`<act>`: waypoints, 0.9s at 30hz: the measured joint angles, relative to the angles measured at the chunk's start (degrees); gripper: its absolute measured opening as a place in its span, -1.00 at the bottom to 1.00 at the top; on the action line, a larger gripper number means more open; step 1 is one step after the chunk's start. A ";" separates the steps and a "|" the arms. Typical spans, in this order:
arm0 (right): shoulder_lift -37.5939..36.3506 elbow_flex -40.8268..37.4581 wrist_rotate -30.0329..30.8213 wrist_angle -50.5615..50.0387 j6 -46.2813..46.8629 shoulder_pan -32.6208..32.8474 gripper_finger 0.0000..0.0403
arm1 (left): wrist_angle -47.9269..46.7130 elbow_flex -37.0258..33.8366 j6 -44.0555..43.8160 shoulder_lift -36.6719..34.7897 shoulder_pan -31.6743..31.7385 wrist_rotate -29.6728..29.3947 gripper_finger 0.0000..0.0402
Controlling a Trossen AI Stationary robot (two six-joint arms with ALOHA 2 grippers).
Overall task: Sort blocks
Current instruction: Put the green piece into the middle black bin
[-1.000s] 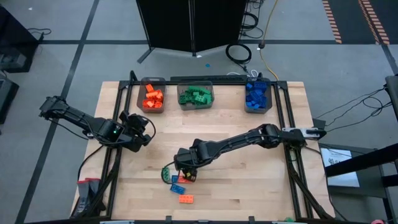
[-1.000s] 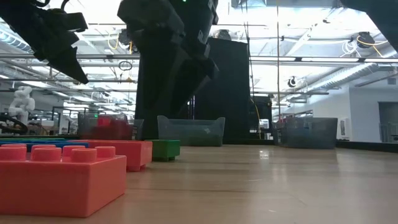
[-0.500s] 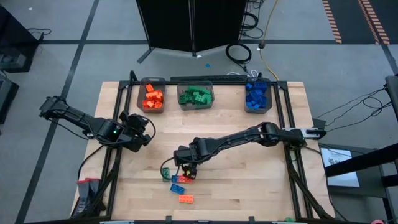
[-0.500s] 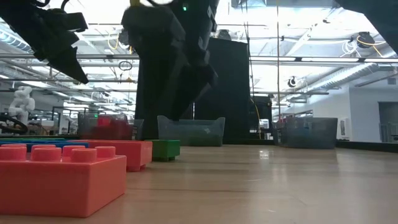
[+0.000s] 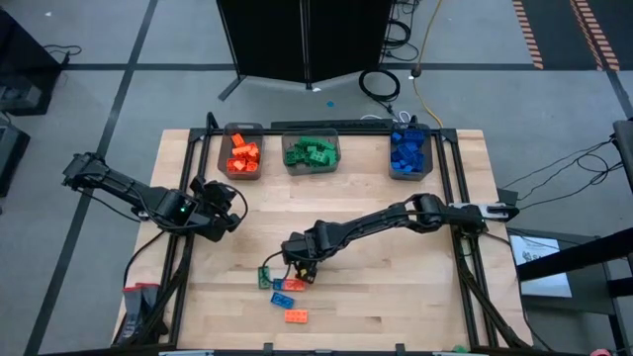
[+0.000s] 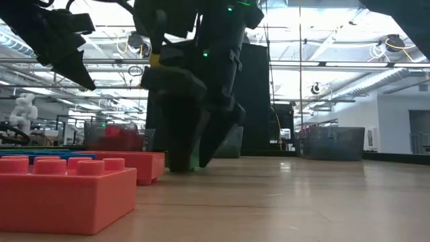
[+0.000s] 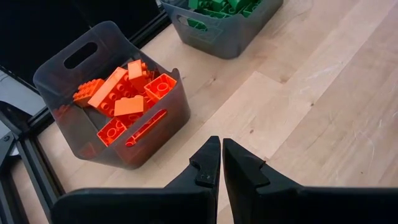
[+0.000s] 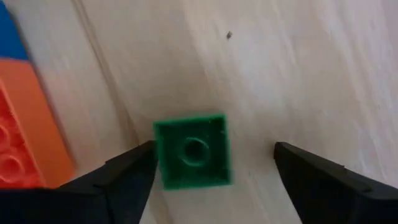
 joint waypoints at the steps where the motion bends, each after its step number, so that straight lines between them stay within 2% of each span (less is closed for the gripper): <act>1: -0.02 -0.20 0.01 0.47 0.58 -0.08 0.56 | -0.01 0.00 0.00 0.00 0.00 0.00 -0.89; 6: -0.11 -0.68 0.23 1.74 -0.43 -0.33 0.24 | -0.01 0.00 -0.02 0.06 0.00 0.00 -0.89; 12: -0.13 -0.64 -0.31 1.57 -0.21 -0.52 -0.42 | -0.01 0.00 -0.07 0.25 -0.01 0.00 -0.89; 18: 0.05 0.93 -0.69 1.05 0.60 -0.52 -0.43 | -0.01 0.00 -0.20 0.24 -0.02 0.00 -0.89; 24: 0.04 7.18 -0.41 -0.74 -0.66 -1.64 -0.43 | -0.01 0.00 -0.20 0.24 0.00 0.00 -0.89; 27: 0.07 10.74 1.73 -2.47 -1.25 -3.38 -0.43 | -0.02 0.00 -0.20 0.24 -0.01 0.00 -0.89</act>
